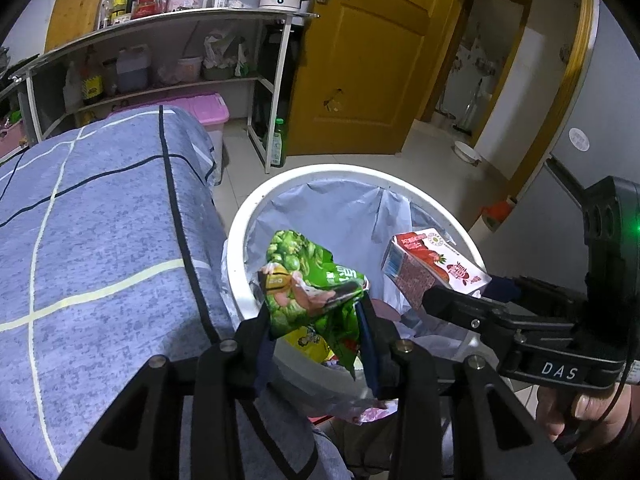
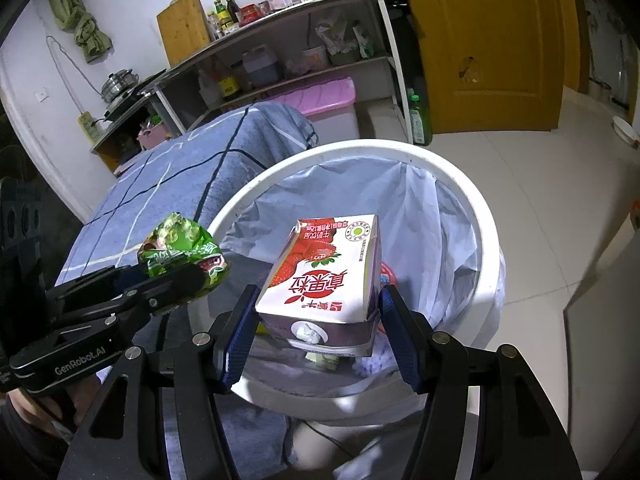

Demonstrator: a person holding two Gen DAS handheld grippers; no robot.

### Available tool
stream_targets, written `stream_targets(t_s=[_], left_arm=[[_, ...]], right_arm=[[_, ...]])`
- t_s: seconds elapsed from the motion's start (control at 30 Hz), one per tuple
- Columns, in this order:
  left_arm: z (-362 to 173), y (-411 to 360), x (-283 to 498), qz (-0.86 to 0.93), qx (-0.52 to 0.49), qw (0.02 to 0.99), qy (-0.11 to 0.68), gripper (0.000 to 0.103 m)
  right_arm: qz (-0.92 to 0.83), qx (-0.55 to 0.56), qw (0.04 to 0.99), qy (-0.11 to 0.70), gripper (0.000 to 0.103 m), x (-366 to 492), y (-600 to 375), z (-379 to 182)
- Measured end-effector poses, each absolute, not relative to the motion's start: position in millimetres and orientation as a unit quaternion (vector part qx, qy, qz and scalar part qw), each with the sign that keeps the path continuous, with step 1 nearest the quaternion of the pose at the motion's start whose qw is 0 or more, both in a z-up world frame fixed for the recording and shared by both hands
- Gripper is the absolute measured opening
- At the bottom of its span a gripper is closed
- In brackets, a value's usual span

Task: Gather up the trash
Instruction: 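Open both grippers to drop the chip bag and carton into the bin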

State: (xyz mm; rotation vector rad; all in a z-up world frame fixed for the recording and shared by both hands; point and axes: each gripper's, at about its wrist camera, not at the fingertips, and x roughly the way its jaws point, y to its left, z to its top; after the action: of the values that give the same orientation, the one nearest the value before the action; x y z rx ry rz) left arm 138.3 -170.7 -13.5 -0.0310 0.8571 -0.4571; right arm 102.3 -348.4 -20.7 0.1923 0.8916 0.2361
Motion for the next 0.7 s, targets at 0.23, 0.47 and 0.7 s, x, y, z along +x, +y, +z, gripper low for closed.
stream_targets(t_s=[0.23, 0.47, 0.7], left_arm=[[-14.1, -172.8, 142.7, -0.221, -0.015, 0.882, 0.415, 0.044], [-15.2, -171.7, 144.6, -0.221, -0.018, 0.881, 0.418, 0.054], [-13.6, -168.4, 144.6, -0.219, -0.026, 0.881, 0.418, 0.057]], right_arm=[[0.115, 0.094, 0.887, 0.437, 0.061, 107.8, -349.6, -25.9], [0.112, 0.099, 0.887, 0.438, 0.061, 110.3, -350.4, -28.0], [0.109, 0.099, 0.889, 0.433, 0.061, 107.6, -351.2, -23.8]])
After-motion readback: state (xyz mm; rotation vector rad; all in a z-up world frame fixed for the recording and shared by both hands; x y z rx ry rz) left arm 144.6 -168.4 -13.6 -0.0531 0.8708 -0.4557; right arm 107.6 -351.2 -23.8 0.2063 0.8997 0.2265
